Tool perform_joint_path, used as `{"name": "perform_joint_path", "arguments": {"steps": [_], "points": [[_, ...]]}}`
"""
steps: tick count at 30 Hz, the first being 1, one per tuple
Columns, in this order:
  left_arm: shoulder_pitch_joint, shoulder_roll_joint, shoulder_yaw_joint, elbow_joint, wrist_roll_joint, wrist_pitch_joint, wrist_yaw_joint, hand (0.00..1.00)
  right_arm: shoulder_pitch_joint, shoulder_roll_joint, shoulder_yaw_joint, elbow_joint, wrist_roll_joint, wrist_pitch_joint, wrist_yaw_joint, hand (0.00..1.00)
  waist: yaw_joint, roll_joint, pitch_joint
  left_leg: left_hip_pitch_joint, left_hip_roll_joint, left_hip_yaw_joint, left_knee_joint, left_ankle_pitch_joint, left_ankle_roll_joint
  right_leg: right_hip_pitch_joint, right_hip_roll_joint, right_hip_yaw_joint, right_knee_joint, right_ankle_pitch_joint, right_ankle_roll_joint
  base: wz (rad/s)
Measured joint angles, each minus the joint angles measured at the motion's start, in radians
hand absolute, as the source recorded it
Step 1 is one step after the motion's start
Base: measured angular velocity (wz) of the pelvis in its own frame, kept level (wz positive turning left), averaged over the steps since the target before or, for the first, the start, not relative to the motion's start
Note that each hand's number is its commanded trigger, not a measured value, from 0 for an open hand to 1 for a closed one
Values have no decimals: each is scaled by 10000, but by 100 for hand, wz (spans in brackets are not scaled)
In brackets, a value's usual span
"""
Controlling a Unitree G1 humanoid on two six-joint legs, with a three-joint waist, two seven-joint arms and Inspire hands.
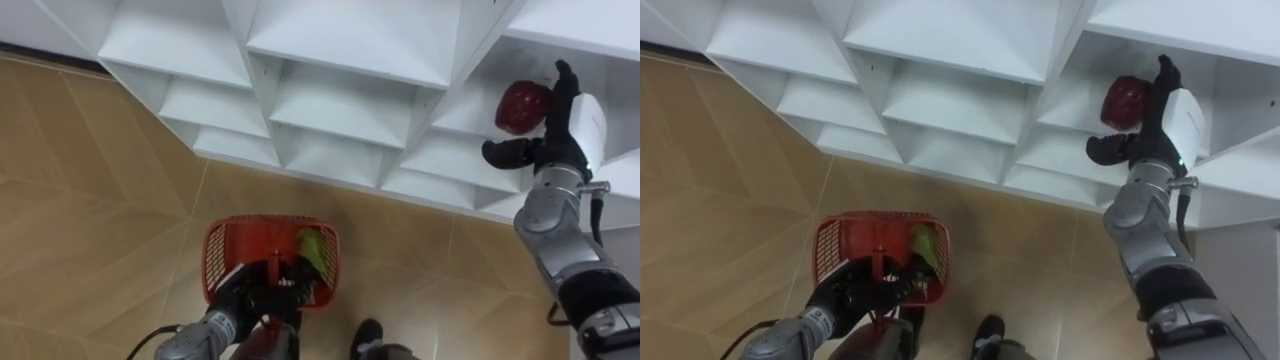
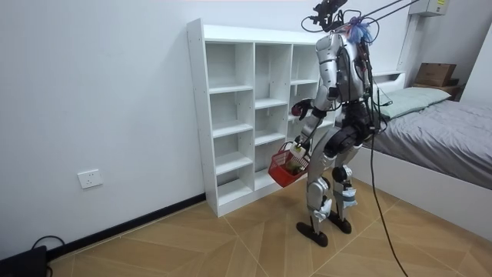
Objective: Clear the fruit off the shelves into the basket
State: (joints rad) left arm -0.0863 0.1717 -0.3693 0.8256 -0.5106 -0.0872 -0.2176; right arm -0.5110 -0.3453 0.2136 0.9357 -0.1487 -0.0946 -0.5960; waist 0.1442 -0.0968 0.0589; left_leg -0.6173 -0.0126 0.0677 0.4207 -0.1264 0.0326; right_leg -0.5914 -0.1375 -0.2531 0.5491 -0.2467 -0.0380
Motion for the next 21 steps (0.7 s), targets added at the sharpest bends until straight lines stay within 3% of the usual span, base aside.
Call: {"name": "perform_joint_path", "arguments": {"steps": [4, 21], "points": [[-15, 0, -89, -11, -66, -39, 86, 100, -31, -7, -6, 30, 51, 11, 46, 0, -9, 60, 48, -36, -3, -2, 1, -1, -1, -50, -9, 1, 37, -1, 1, 0], [-2, 84, -290, -110, -100, -102, 96, 100, -261, -53, -3, 26, 344, 2, 47, 0, -15, 26, 74, -36, -13, 4, -61, 2, -6, -73, -19, 8, 8, -34, -13, 0]]}}
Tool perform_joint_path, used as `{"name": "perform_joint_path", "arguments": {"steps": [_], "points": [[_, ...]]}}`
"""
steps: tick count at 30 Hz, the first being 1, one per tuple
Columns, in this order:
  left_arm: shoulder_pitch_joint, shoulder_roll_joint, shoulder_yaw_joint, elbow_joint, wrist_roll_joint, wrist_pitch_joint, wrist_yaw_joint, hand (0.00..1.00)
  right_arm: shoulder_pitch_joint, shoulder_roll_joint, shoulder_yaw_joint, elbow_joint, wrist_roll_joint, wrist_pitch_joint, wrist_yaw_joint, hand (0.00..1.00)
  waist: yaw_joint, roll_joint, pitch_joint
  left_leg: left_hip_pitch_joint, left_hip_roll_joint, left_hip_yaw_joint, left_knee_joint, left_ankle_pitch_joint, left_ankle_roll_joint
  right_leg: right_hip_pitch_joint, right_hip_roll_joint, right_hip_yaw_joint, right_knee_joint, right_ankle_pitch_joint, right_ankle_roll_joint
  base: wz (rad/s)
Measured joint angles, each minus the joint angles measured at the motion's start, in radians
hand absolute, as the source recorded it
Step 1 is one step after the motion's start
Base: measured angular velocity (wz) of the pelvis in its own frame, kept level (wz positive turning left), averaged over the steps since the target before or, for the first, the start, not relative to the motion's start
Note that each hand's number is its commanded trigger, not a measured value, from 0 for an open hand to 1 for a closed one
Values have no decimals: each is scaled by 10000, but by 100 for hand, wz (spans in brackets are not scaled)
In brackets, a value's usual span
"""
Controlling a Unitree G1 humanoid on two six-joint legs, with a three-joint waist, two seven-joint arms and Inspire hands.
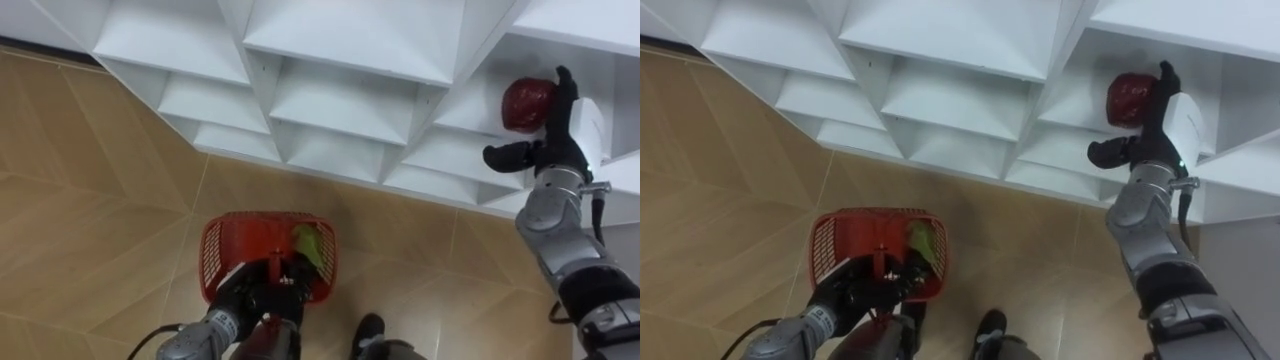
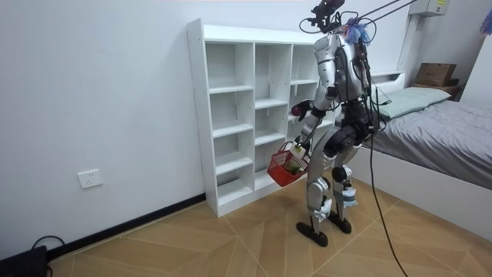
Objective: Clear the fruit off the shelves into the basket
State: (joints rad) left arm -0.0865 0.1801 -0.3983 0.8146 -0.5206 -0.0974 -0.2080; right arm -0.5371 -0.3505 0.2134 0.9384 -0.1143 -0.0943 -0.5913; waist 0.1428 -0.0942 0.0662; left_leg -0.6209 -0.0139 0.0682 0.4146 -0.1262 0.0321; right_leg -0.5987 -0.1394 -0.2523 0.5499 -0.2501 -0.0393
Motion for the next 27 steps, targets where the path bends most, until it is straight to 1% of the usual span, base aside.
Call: {"name": "perform_joint_path", "arguments": {"steps": [3, 7, 12, 16, 27], "points": [[-1, 19, -4, -31, 0, 2, 0, 100, -51, -17, 3, 0, 138, 0, 0, 0, 0, -33, 19, 0, -1, 3, 11, 1, 0, 0, -2, 3, 7, 0, 0, 0], [0, 20, -23, -55, 0, 41, 0, 100, -178, -16, 4, 1, 511, 25, -1, 0, 3, -36, 20, 2, -1, 14, 7, 1, 1, 0, 0, 16, -20, 1, 0, 0], [-3, 18, -19, -79, 10, 63, 26, 100, -308, -16, 3, 0, 800, 218, 0, 0, 1, -35, 19, -9, 4, 20, 0, 1, 1, 0, 10, 12, -102, 2, 1, 0], [-2, 16, -21, -95, 13, 114, 56, 100, -310, -12, 4, -21, 1030, 302, 12, 0, 3, -31, 17, -16, 9, 24, -2, 1, 1, 0, 13, 0, -67, 4, 1, 0], [4, 10, -27, -102, 0, 156, 75, 100, -309, -13, 4, -22, 1232, 319, 238, 0, 3, -25, 13, -3, 17, 12, -6, 1, 1, 0, 15, -8, -28, 12, -10, 0]]}}
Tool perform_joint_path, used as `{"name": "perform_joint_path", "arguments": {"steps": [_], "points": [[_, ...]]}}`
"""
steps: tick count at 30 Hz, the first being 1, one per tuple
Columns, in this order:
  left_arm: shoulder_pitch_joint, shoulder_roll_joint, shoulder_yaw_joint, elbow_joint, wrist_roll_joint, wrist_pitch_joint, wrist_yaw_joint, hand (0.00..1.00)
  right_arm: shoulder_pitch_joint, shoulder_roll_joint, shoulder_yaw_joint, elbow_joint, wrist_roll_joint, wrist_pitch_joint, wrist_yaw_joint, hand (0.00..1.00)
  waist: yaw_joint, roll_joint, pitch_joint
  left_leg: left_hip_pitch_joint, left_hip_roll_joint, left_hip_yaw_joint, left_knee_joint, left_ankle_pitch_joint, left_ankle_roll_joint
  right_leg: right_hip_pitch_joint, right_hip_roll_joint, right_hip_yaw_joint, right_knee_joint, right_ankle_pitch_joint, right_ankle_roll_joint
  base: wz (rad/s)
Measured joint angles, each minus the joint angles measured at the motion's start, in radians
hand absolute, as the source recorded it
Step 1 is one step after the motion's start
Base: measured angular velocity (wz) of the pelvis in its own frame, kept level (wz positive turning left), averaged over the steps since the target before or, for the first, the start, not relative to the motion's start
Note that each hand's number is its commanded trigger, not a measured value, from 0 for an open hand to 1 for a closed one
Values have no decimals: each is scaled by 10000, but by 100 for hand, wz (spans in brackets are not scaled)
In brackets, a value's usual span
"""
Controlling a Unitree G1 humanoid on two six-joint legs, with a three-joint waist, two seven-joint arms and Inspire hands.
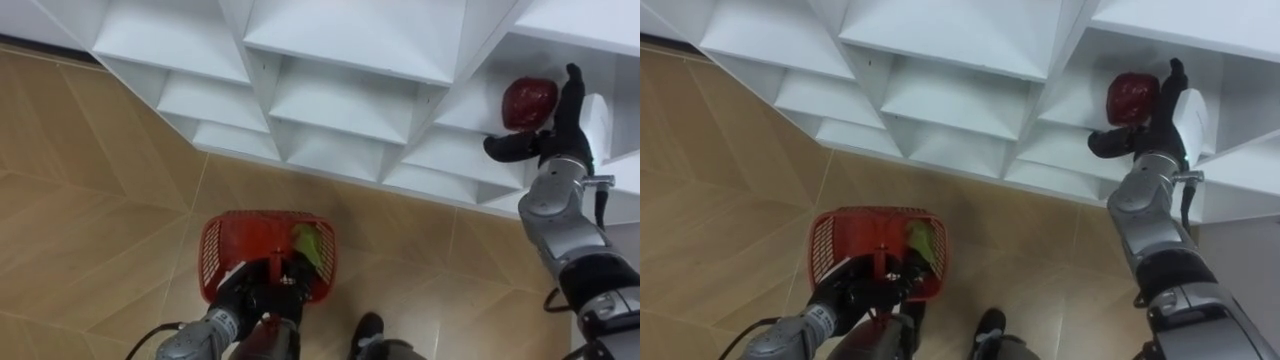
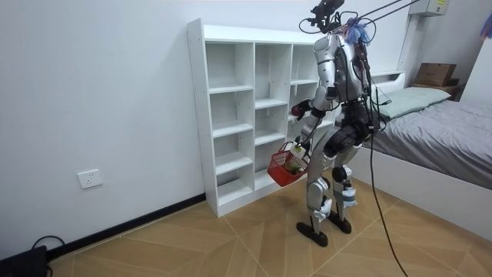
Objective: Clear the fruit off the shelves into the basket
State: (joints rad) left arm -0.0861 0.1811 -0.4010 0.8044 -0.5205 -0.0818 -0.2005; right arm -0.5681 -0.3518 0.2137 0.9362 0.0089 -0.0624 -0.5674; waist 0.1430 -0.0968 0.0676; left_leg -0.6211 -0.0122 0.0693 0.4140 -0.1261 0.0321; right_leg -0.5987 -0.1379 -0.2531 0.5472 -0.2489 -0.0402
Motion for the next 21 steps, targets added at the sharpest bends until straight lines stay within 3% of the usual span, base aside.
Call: {"name": "perform_joint_path", "arguments": {"steps": [21], "points": [[2, 35, -55, -132, 15, 121, 17, 100, -30, -1, 30, -119, 356, -5, 248, 0, -5, -30, -25, 10, 13, 54, -32, 10, -12, -24, 24, 68, -85, 5, -7, 0]]}}
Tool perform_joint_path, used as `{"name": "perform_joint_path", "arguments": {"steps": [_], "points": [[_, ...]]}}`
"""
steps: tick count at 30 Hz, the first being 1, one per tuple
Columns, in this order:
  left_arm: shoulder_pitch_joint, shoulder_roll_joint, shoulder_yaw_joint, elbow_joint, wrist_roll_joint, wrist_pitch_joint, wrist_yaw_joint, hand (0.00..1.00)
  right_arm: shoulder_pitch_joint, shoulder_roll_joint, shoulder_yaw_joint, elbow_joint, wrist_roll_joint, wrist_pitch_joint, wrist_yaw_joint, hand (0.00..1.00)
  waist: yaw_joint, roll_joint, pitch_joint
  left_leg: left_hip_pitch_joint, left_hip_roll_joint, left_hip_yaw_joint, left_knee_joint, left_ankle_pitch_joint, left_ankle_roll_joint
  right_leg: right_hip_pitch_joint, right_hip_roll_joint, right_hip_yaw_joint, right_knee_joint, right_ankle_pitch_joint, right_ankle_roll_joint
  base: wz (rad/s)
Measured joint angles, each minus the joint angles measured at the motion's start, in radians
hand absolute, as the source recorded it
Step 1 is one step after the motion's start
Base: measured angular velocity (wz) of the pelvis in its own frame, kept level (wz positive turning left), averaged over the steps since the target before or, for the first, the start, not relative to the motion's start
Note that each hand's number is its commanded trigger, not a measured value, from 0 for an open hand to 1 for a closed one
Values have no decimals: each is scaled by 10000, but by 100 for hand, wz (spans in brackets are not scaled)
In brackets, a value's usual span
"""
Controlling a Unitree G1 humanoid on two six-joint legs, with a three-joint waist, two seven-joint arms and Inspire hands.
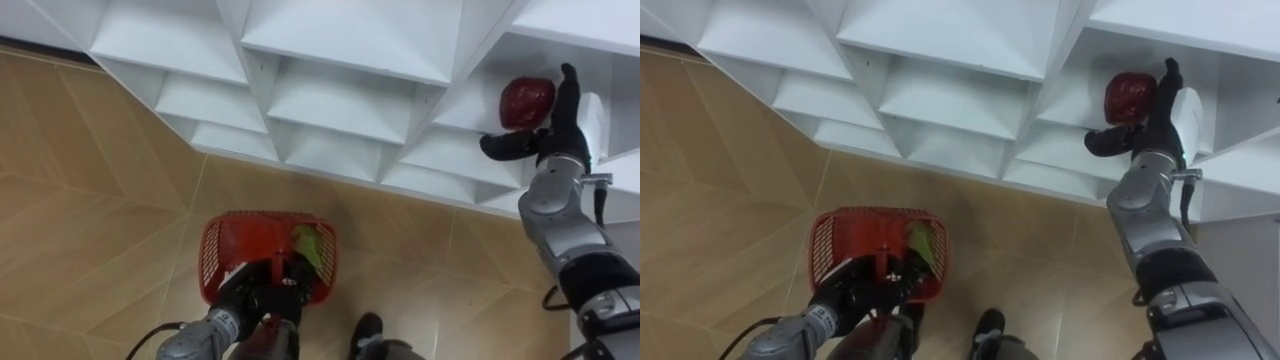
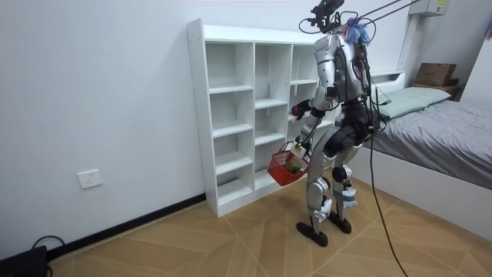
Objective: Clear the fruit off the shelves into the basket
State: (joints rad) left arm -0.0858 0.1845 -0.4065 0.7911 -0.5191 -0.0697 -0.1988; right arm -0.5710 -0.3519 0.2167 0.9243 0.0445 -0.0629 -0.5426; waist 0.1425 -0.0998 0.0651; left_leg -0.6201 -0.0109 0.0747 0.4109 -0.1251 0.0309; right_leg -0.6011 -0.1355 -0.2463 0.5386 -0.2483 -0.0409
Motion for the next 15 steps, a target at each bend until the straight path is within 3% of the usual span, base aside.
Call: {"name": "perform_joint_path", "arguments": {"steps": [1, 2, 3, 9, 15], "points": [[17, 15, -1, -35, 0, 4, 1, 100, 0, 0, 7, -32, 91, 0, 2, 29, -1, -1, -2, 0, 4, 6, 0, 1, -1, 0, 2, -2, 5, 2, -4, 0], [19, 16, -1, -45, -1, 6, 1, 100, 0, 0, 14, -39, 114, 0, 2, 89, -1, -2, -4, 1, 6, 7, 0, 1, -1, 0, 0, -6, 7, 3, -5, 0], [18, 15, -1, -46, 1, 17, 4, 100, 0, 0, 29, -39, 131, 0, 3, 100, 0, -4, -8, 4, 7, 9, 0, 2, -2, 0, 0, -6, 10, 4, -7, 0], [18, 29, 0, -44, 1, 129, 9, 100, 59, -115, 362, -23, -107, 5, -44, 100, -47, -87, -69, 35, 22, 40, 41, 8, -7, 1, -6, 17, 142, 15, -25, 0], [19, 23, -6, -48, 0, 184, 15, 100, 55, -122, 354, -29, -14, 2, -16, 100, 3, -87, -78, 56, 60, 43, 25, 154, -43, 3, 11, -16, 108, 97, -109, -1]]}}
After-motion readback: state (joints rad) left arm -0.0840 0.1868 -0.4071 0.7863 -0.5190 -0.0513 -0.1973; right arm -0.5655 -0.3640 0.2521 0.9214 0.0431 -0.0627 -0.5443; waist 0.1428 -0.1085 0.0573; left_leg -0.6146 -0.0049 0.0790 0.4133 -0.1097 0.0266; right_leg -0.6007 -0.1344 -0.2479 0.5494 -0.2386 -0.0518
